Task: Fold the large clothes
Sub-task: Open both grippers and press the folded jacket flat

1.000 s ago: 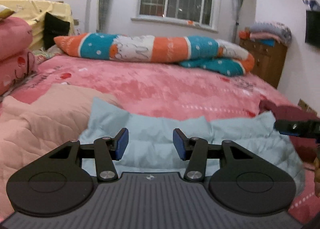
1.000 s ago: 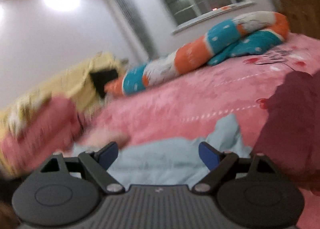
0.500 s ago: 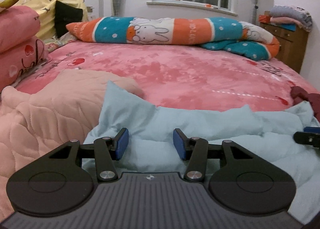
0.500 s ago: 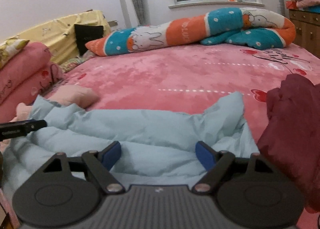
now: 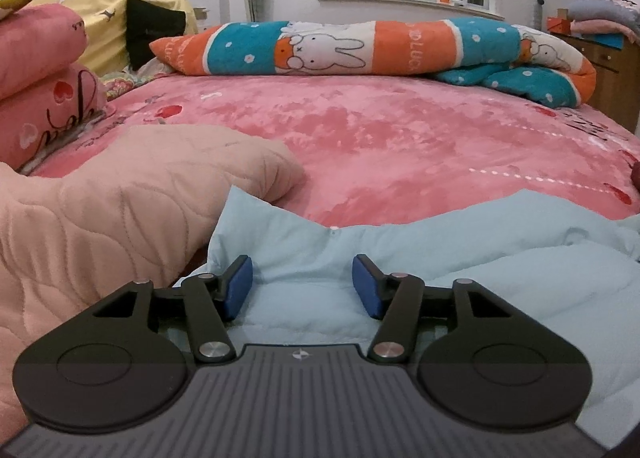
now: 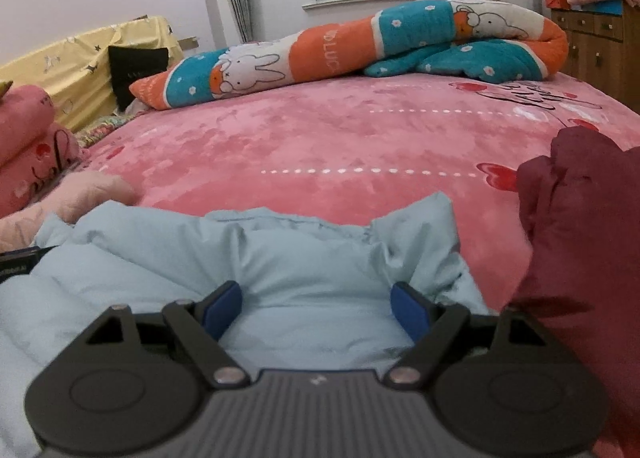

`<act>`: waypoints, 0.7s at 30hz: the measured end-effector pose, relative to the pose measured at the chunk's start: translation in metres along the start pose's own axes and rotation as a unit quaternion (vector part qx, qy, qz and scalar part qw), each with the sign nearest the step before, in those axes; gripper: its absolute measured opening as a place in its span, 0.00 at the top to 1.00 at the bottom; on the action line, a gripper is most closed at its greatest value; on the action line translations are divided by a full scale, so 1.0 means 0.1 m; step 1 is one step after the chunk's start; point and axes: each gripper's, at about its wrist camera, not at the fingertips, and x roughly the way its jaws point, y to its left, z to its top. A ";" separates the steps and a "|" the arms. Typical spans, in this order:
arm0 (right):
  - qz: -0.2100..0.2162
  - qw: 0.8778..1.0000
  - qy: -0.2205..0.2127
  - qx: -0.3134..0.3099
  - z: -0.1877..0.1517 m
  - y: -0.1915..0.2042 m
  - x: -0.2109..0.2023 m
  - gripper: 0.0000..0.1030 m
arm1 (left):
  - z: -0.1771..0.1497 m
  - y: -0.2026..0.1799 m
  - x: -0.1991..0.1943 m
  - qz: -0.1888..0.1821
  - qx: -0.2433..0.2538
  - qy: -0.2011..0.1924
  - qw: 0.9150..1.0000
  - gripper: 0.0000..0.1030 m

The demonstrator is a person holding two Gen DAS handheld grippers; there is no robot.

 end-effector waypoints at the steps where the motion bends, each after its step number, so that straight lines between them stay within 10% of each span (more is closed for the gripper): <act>1: 0.000 1.000 0.000 -0.001 0.00 -0.01 0.03 0.20 | -0.02 0.00 0.01 0.001 -0.001 0.000 1.000 0.32; 21: -0.024 1.000 0.010 -0.013 0.02 -0.05 0.44 0.14 | -0.08 -0.03 0.26 0.009 -0.014 0.016 1.000 0.20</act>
